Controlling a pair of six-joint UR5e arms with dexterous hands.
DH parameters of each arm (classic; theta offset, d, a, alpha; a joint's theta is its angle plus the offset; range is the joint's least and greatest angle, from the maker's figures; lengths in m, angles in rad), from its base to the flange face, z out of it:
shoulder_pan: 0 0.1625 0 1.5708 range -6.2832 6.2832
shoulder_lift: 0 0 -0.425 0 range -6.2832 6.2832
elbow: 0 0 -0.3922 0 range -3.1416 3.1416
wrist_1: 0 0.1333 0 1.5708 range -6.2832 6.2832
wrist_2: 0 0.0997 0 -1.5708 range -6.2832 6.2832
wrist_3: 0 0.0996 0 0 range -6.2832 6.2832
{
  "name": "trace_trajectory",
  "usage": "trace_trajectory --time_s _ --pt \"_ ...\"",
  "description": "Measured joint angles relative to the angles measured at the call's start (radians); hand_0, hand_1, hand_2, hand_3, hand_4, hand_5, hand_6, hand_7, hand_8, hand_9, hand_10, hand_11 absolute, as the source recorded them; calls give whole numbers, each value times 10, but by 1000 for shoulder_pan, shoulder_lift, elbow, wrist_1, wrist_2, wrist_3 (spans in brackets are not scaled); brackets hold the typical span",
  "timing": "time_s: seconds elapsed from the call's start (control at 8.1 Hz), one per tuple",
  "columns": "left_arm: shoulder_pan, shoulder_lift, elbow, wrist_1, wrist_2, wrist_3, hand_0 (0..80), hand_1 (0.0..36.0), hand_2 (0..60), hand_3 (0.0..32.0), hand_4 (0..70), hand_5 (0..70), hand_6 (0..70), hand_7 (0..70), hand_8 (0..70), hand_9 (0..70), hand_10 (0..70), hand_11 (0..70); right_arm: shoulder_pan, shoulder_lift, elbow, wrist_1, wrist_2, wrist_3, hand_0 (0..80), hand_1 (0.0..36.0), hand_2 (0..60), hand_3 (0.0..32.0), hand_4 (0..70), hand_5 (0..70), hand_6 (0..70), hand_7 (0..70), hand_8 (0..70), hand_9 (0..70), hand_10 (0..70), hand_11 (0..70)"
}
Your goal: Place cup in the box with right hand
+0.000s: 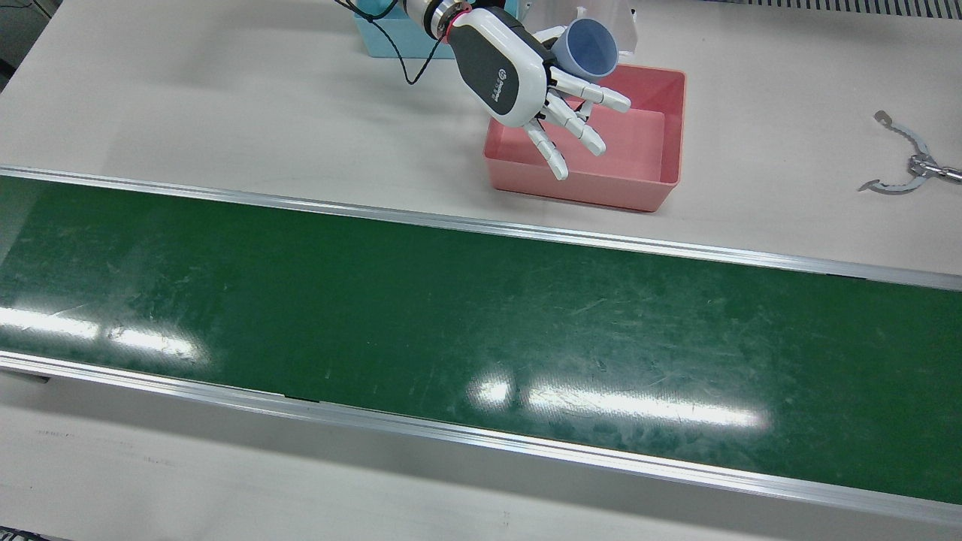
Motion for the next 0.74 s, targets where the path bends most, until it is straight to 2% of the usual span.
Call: trace_trajectory --time_s 0.12,0.25,0.37,0.49,0.62,0.74 --pt "0 0 0 0 0 0 0 0 0 0 0 0 0 0 0 0 0 0 -3 0 1 0 -4 0 488 149 0 0 0 40 30 89 0 3 0 0" --pt "0 0 0 0 0 0 0 0 0 0 0 0 0 0 0 0 0 0 -5 -5 7 -2 -8 2 460 120 0 0 0 32 38 137 0 28 0 0" --pt "0 0 0 0 0 -1 0 0 0 0 0 0 0 0 0 0 0 0 7 -22 31 -6 -11 10 482 211 185 0 0 54 51 171 14 60 0 6" --pt "0 0 0 0 -1 0 0 0 0 0 0 0 0 0 0 0 0 0 53 -47 70 -11 -9 18 561 360 600 0 0 152 99 279 86 158 24 86" --pt "0 0 0 0 -1 0 0 0 0 0 0 0 0 0 0 0 0 0 122 -63 101 -15 -4 30 632 360 394 0 0 122 107 337 122 223 49 110" --pt "0 0 0 0 -1 0 0 0 0 0 0 0 0 0 0 0 0 0 212 -71 114 -18 6 58 642 360 296 0 0 119 107 334 128 231 59 123"
